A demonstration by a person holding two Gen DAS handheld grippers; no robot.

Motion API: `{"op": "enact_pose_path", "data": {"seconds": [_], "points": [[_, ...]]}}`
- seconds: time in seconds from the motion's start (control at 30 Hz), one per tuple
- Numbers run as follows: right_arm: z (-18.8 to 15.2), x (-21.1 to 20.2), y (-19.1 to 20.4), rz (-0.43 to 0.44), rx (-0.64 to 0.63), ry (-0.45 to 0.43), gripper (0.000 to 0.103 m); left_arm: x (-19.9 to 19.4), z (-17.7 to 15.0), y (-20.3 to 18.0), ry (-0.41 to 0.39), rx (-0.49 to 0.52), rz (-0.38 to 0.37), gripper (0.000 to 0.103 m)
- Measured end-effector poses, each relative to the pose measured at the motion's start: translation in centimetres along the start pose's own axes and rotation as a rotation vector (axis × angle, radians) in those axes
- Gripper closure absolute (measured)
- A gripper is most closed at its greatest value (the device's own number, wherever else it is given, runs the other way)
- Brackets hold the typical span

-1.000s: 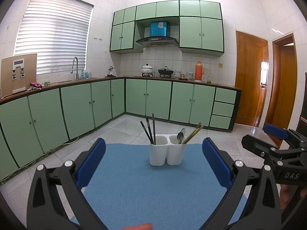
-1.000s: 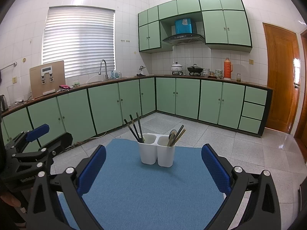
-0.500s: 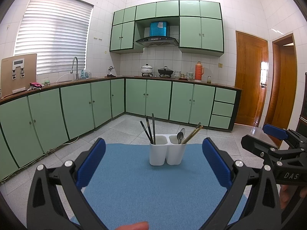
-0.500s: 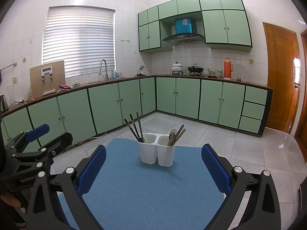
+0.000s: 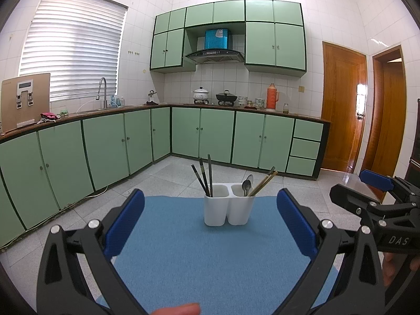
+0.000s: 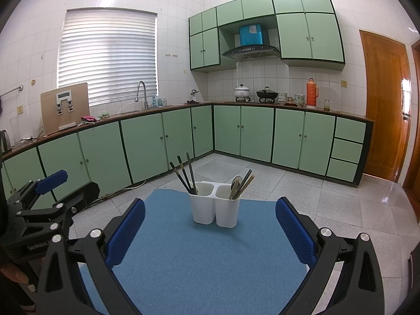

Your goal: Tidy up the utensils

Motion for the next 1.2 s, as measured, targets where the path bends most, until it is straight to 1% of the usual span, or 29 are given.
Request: {"op": "enact_pose_path", "data": {"seconds": [1.2], "points": [[-0.33, -0.06, 0.14, 0.000, 0.001, 0.004, 0.005, 0.25, -0.61, 0.77, 0.007, -0.013, 0.004, 0.005]]}}
Point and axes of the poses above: each gripper's, at about its wrist camera, not at the fingertips, and x roughly the way its jaws point, y to its left, z to its top, the point moved 9 cm from there along x, roughly the way its jaws point, and after that the axes turned 3 degrees about -x, right-handed, at the moved point
